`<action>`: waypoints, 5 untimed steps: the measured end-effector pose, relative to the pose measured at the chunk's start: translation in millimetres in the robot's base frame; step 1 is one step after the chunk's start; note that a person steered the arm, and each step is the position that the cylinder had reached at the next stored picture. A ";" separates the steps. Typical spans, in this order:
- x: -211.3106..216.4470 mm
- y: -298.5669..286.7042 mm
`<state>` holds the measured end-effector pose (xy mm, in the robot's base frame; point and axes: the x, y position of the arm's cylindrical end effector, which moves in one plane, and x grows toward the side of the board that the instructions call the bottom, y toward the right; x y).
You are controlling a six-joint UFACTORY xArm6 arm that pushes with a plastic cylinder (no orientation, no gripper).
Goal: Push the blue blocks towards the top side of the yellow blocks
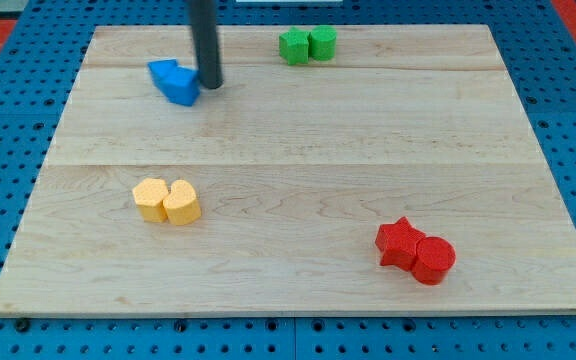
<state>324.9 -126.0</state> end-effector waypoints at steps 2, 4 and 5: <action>1.9 32.3; -86.7 -15.5; -64.8 -68.0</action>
<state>260.1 -194.0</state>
